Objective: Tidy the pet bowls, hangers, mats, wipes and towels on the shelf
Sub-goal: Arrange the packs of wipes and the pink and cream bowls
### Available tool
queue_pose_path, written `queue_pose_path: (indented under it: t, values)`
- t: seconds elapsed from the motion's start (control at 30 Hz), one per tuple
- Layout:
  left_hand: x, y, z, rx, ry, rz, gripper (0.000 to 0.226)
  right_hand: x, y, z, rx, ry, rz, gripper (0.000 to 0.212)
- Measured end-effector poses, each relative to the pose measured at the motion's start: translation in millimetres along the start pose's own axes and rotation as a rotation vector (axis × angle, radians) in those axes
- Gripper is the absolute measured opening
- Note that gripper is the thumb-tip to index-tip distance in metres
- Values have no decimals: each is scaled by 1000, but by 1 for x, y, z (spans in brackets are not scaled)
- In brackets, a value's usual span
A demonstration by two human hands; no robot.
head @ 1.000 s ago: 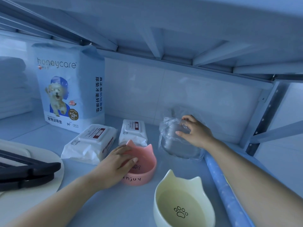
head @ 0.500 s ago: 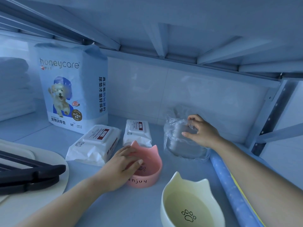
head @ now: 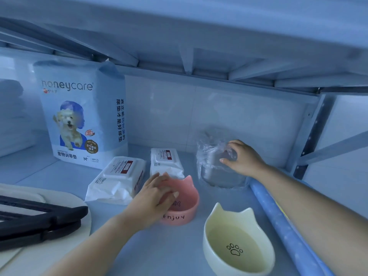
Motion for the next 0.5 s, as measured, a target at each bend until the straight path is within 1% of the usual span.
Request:
queue_pose_path:
  t: [0.07,0.2,0.27,0.37,0.43,0.5]
  values:
    - [1,0,3,-6,15,-3,54,11,5,-4,-7,10,23,48]
    - [4,2,10,-51,29,22,54,26,26,-14,-51,36,29,68]
    - [4,3,14,-57,55,22,55,31,39,-19,-81,9,33,72]
    - [4,6,21,-85,68,19,63,33,66,-34,-67,-29,29,67]
    - [6,6,28,-136,49,27,70,35,89,-45,-50,-54,26,62]
    - [7,6,39,-198,23,45,71,41,118,-52,-55,-78,16,58]
Point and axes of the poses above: each hand's wrist, its own y-axis away from the middle knuckle, its own x-axis out of the back of the hand, z = x × y, the point moved 7 cm from there along -y, towards the middle knuckle, and after that the axes turned 3 degrees about z, right-handed, at the moved point
